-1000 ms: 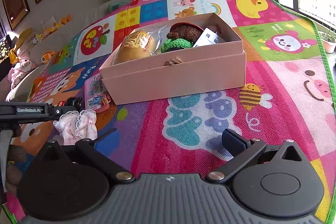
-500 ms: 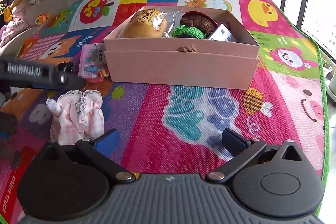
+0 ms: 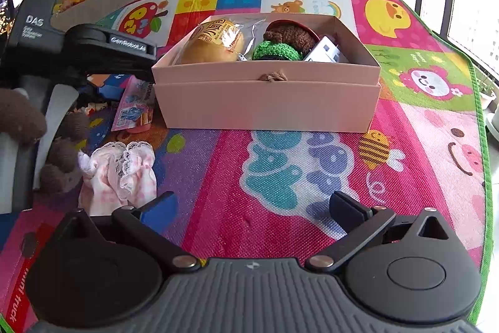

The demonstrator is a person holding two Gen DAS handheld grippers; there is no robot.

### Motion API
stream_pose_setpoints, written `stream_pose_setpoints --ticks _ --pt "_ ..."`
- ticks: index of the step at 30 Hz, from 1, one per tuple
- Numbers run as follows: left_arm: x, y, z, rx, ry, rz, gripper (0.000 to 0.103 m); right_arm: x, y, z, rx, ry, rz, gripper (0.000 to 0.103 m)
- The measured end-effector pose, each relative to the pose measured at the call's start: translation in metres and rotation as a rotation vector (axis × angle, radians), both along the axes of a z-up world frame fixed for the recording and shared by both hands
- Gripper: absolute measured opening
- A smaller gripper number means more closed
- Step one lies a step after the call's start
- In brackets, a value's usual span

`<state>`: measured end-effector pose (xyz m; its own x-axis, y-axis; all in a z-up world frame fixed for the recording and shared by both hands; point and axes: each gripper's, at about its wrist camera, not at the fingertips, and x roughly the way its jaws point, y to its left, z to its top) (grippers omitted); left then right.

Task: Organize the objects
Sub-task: 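Grasp the pink Volcano toy package with the left gripper, then hold the Volcano package in the left gripper while the right gripper reaches for the teal crank toy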

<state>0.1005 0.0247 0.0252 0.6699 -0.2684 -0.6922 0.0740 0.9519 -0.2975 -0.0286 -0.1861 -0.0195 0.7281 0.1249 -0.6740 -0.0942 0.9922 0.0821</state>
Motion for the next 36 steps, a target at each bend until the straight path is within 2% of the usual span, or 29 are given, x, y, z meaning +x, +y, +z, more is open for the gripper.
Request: stream_pose_setpoints --ticks 2,5,9,11,15,26,29,33,36 --pt "-0.016 0.002 0.001 0.026 -0.006 -0.054 0.046 0.000 -0.001 0.000 0.006 -0.001 -0.002 0.103" --pt "-0.045 0.007 0.000 0.057 -0.010 -0.117 0.046 0.000 -0.002 0.000 0.015 -0.004 -0.004 0.103" --pt "-0.079 0.018 0.004 0.042 0.030 -0.180 0.046 0.000 -0.002 0.000 0.018 -0.005 -0.006 0.103" --pt "-0.093 0.018 0.005 0.068 0.030 -0.197 0.046 0.000 -0.002 0.000 0.016 -0.004 -0.006 0.103" --pt "-0.094 0.012 0.005 0.104 0.006 -0.196 0.047 0.001 0.000 0.000 0.001 -0.002 -0.007 0.103" --pt "-0.076 0.002 0.000 0.101 -0.025 -0.173 0.048 0.001 0.006 -0.002 -0.037 0.005 -0.008 0.103" --pt "-0.088 0.010 0.000 0.101 -0.028 -0.174 0.048 0.002 0.010 -0.003 -0.062 0.007 -0.011 0.103" --pt "-0.113 0.031 -0.001 0.054 -0.030 -0.170 0.048 0.003 0.010 -0.004 -0.060 0.005 -0.017 0.103" --pt "-0.133 0.043 -0.001 0.061 -0.042 -0.145 0.048 0.003 0.010 -0.004 -0.061 0.004 -0.017 0.103"
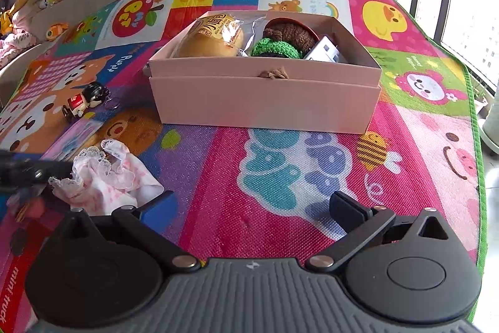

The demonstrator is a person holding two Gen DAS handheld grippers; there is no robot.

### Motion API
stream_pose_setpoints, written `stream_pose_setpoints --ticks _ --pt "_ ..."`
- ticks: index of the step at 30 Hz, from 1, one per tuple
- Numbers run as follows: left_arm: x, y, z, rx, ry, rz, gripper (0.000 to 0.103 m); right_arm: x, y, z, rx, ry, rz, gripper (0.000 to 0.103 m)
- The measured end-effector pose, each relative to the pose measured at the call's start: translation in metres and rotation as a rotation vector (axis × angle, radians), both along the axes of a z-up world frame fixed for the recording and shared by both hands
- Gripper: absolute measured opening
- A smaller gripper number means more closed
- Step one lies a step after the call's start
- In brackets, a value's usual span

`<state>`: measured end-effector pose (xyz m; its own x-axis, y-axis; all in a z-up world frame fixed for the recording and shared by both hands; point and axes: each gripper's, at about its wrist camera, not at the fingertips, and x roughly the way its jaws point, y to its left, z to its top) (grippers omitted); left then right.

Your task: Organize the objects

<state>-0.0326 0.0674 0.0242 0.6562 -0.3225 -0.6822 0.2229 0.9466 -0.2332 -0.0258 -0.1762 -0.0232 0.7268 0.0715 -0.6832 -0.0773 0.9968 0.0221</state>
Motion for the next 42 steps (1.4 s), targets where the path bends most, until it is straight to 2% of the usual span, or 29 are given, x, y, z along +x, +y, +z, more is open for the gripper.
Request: stream_pose_setpoints --ticks 3,7,14,16,18,19,20,22,24,26,29,31,32,34,36,39,41,42 --pt "-0.011 0.012 -0.001 0.022 -0.036 0.053 0.048 0.000 0.001 0.000 -0.002 0.001 0.000 0.103" --pt "-0.005 0.028 -0.004 -0.021 -0.059 0.113 0.048 0.001 0.002 -0.001 -0.012 0.004 -0.002 0.103" --pt "-0.003 0.028 -0.012 -0.005 -0.138 0.110 0.048 0.004 0.003 0.001 -0.026 0.027 0.006 0.103" --pt "-0.005 0.030 -0.013 -0.027 -0.142 0.110 0.047 0.009 0.002 0.003 -0.031 0.057 0.032 0.103" --pt "-0.004 0.038 -0.015 -0.078 -0.138 0.115 0.047 0.020 0.001 0.010 -0.027 0.132 0.055 0.103" --pt "-0.004 0.042 -0.016 -0.107 -0.134 0.119 0.047 0.025 0.001 0.015 -0.020 0.169 0.064 0.103" --pt "-0.004 0.045 -0.017 -0.133 -0.132 0.122 0.047 0.027 0.002 0.024 -0.007 0.167 0.067 0.103" --pt "-0.004 0.049 -0.019 -0.165 -0.129 0.128 0.047 0.026 0.012 0.053 -0.019 0.081 0.097 0.103" --pt "-0.004 0.049 -0.019 -0.168 -0.131 0.130 0.047 0.028 0.033 0.088 -0.064 -0.024 0.149 0.103" --pt "-0.004 0.048 -0.019 -0.162 -0.133 0.131 0.047 0.043 0.058 0.118 -0.082 -0.091 0.200 0.103" --pt "-0.004 0.049 -0.019 -0.179 -0.132 0.132 0.047 0.092 0.098 0.139 -0.063 -0.062 0.264 0.103" --pt "-0.004 0.052 -0.020 -0.208 -0.128 0.136 0.047 0.134 0.128 0.132 -0.094 -0.018 0.258 0.101" --pt "-0.004 0.055 -0.021 -0.223 -0.127 0.139 0.047 0.153 0.142 0.124 -0.121 0.000 0.258 0.096" --pt "-0.004 0.057 -0.022 -0.241 -0.125 0.143 0.047 0.191 0.164 0.100 -0.193 0.043 0.252 0.069" --pt "-0.005 0.057 -0.022 -0.246 -0.125 0.144 0.047 0.221 0.173 0.076 -0.230 0.086 0.208 0.059" --pt "-0.005 0.058 -0.022 -0.252 -0.124 0.145 0.047 0.250 0.174 0.051 -0.229 0.137 0.118 0.059" --pt "-0.004 0.059 -0.023 -0.256 -0.124 0.145 0.047 0.257 0.174 0.040 -0.232 0.158 0.104 0.059" --pt "-0.004 0.060 -0.023 -0.259 -0.123 0.145 0.047 0.257 0.176 0.036 -0.240 0.169 0.110 0.053"
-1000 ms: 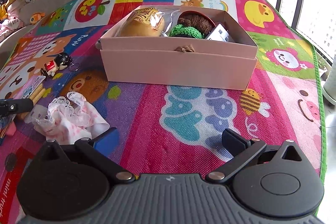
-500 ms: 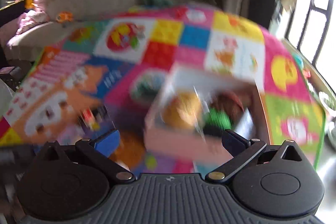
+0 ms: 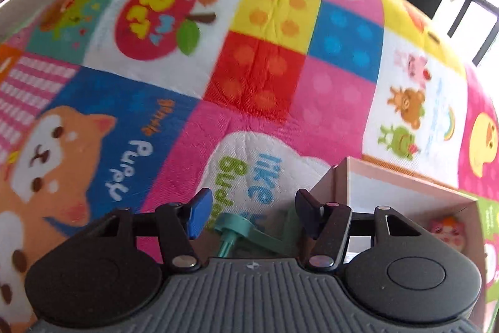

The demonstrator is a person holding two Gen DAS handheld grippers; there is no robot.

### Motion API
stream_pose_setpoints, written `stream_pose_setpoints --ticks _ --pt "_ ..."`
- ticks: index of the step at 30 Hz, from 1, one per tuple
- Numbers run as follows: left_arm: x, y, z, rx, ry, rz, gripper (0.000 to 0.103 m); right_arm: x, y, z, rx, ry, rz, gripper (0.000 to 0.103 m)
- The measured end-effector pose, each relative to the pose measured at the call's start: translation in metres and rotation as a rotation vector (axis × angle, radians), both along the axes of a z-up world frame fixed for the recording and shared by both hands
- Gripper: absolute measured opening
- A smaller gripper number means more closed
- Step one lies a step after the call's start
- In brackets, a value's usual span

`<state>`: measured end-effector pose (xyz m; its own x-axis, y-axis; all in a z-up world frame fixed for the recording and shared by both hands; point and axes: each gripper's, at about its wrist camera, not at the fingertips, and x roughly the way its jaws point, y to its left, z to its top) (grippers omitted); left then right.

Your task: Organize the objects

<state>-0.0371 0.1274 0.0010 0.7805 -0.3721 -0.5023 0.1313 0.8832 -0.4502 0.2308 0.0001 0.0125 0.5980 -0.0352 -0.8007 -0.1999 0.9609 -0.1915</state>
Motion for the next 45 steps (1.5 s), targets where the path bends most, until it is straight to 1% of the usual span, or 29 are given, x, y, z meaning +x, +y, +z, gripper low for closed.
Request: stream_pose_setpoints --ticks 1,4,8,11,13,17,18,21,22,23,24,25,27,28,29,32,35,36,37,38,40,41,43,45 --pt "0.000 0.000 0.000 -0.003 0.001 0.000 0.047 -0.002 0.002 -0.004 -0.001 0.023 0.011 0.045" --pt "0.000 0.002 -0.001 -0.012 0.001 0.000 0.047 -0.023 0.006 -0.005 -0.017 0.048 0.071 0.040" --pt "0.001 0.002 -0.001 -0.015 0.002 0.000 0.047 -0.072 0.000 -0.003 0.021 0.111 0.172 0.040" --pt "0.001 0.003 -0.001 -0.016 0.002 0.000 0.047 -0.113 -0.009 -0.001 0.036 0.133 0.240 0.039" --pt "0.001 0.003 -0.001 -0.017 0.003 0.000 0.047 -0.137 -0.018 0.002 0.048 0.131 0.279 0.035" --pt "0.001 0.004 -0.001 -0.022 0.004 0.000 0.047 -0.175 -0.034 0.002 0.021 0.097 0.303 0.036" --pt "0.001 0.004 -0.001 -0.025 0.004 0.000 0.047 -0.186 -0.037 0.001 0.007 0.080 0.312 0.038" --pt "0.001 0.006 -0.002 -0.033 0.005 0.000 0.047 -0.216 -0.047 -0.005 -0.050 0.022 0.345 0.050" --pt "0.001 0.005 -0.002 -0.033 0.005 0.000 0.047 -0.227 -0.051 -0.006 -0.072 -0.011 0.354 0.055" --pt "0.001 0.005 -0.002 -0.031 0.005 0.000 0.047 -0.235 -0.054 -0.007 -0.105 -0.036 0.355 0.060" --pt "0.001 0.005 -0.002 -0.030 0.005 0.000 0.047 -0.243 -0.057 -0.007 -0.135 -0.064 0.350 0.071" --pt "0.001 0.004 -0.002 -0.027 0.004 0.000 0.047 -0.250 -0.062 -0.006 -0.159 -0.093 0.344 0.074" --pt "0.002 0.004 -0.002 -0.026 0.004 0.000 0.047 -0.259 -0.073 -0.005 -0.196 -0.129 0.320 0.075" --pt "0.002 0.004 -0.002 -0.024 0.004 0.000 0.047 -0.260 -0.080 -0.003 -0.194 -0.138 0.296 0.080" --pt "0.002 0.004 -0.002 -0.024 0.004 0.000 0.047 -0.261 -0.087 -0.002 -0.196 -0.142 0.267 0.082" --pt "0.002 0.004 -0.002 -0.024 0.004 0.000 0.047 -0.262 -0.106 -0.004 -0.223 -0.153 0.175 0.084" --pt "0.002 0.004 -0.002 -0.024 0.004 0.000 0.047 -0.264 -0.126 -0.001 -0.164 -0.136 0.116 0.087" --pt "0.002 0.004 -0.002 -0.024 0.004 0.000 0.047 -0.264 -0.132 0.001 -0.120 -0.134 0.107 0.091" --pt "0.002 0.004 -0.002 -0.024 0.004 0.000 0.047 -0.265 -0.136 0.004 -0.064 -0.130 0.099 0.098" --pt "0.002 0.004 -0.002 -0.023 0.004 0.000 0.047 -0.264 -0.140 0.006 -0.007 -0.128 0.089 0.103" --pt "0.002 0.004 -0.002 -0.019 0.004 0.000 0.047 -0.261 -0.142 0.006 0.081 -0.104 0.077 0.103" --pt "0.002 0.004 -0.002 -0.020 0.004 0.000 0.047 -0.259 -0.141 0.003 0.105 -0.098 0.072 0.103" --pt "0.002 0.004 -0.002 -0.020 0.004 0.000 0.047 -0.254 -0.139 -0.004 0.124 -0.102 0.067 0.103" --pt "0.002 0.004 -0.002 -0.020 0.004 0.000 0.047 -0.245 -0.135 -0.012 0.110 -0.105 0.062 0.103"
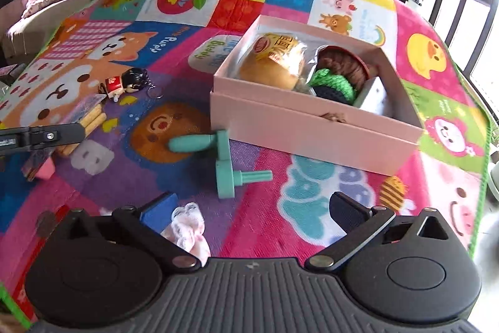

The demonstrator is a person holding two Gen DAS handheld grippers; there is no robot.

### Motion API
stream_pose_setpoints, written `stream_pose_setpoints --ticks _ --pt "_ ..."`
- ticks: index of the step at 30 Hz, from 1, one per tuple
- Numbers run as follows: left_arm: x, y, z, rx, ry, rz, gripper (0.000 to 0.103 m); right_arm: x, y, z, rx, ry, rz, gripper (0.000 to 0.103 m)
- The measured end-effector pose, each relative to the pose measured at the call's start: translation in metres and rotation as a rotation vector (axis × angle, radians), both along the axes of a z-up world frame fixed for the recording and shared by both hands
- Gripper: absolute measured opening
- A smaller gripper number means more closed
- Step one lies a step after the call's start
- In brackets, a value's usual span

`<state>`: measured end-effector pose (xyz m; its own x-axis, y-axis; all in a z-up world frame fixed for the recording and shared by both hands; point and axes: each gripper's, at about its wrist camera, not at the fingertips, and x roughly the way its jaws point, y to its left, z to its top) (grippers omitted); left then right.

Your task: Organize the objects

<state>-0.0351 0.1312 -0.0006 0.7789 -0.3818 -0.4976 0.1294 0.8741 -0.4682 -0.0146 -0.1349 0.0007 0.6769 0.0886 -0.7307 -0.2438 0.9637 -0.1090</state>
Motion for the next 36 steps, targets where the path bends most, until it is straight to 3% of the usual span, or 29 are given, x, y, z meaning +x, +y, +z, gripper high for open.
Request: stream_pose_setpoints --ticks 5,9,14,18,23,25,26,32,36 --pt "0.000 0.000 0.000 0.002 -0.001 0.000 0.047 0.015 -0.006 -0.001 -0.179 -0.111 -0.109 0.097" --pt "0.000 -0.002 0.001 0.023 -0.002 0.001 0.047 0.008 -0.013 0.010 0.032 -0.091 -0.103 0.103" --pt "-0.001 -0.007 0.003 0.059 -0.004 0.001 0.047 0.022 0.006 -0.007 0.126 -0.058 -0.176 0.103" --pt "0.000 -0.013 0.004 0.097 -0.005 0.001 0.047 0.034 0.018 -0.016 0.122 -0.032 -0.159 0.081" --pt "0.000 -0.018 0.006 0.141 -0.006 -0.002 0.047 0.021 0.008 -0.004 0.134 -0.075 -0.112 0.067" --pt "-0.001 -0.020 0.009 0.162 -0.004 -0.006 0.047 0.011 -0.005 0.004 0.152 -0.090 -0.099 0.037" --pt "-0.001 -0.022 0.010 0.176 -0.003 -0.012 0.047 0.007 -0.012 0.007 0.165 -0.092 -0.094 0.033" --pt "-0.002 -0.035 0.033 0.225 -0.033 -0.025 0.047 -0.010 -0.054 0.006 0.235 -0.110 -0.142 0.034" --pt "-0.005 -0.050 0.043 0.236 -0.038 -0.050 0.047 -0.015 -0.058 -0.003 0.255 -0.105 -0.142 0.051"
